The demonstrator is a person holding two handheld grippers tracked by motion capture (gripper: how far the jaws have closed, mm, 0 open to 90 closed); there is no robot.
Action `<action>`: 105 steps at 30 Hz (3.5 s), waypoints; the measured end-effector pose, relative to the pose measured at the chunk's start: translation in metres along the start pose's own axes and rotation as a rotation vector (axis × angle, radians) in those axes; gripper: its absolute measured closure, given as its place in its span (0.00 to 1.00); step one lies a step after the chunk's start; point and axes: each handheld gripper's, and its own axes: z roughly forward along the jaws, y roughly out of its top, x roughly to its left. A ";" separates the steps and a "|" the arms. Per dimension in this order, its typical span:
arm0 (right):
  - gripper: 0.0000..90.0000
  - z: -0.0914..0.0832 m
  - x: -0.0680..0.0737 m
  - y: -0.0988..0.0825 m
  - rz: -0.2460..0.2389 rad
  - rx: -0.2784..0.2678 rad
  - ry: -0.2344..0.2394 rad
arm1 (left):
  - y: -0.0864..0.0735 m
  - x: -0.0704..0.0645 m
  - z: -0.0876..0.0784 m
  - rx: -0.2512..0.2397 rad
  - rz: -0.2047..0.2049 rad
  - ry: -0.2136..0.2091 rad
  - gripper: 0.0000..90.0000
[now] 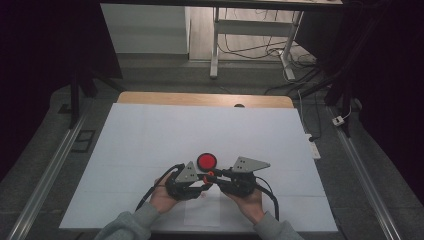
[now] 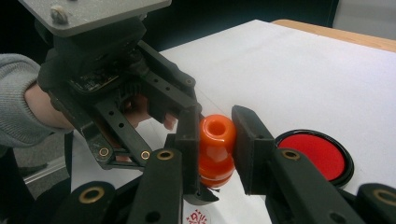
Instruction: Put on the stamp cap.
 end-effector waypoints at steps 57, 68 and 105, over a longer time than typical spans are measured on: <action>0.82 -0.001 0.008 -0.005 -0.024 -0.056 -0.019 | 0.003 -0.007 -0.007 -0.006 0.049 0.056 0.73; 0.82 0.002 0.007 -0.013 -0.014 -0.044 -0.024 | 0.001 -0.006 -0.003 0.025 0.041 0.040 0.72; 0.81 0.000 0.006 -0.007 -0.028 -0.042 -0.029 | -0.001 -0.003 0.002 0.003 -0.014 0.038 0.59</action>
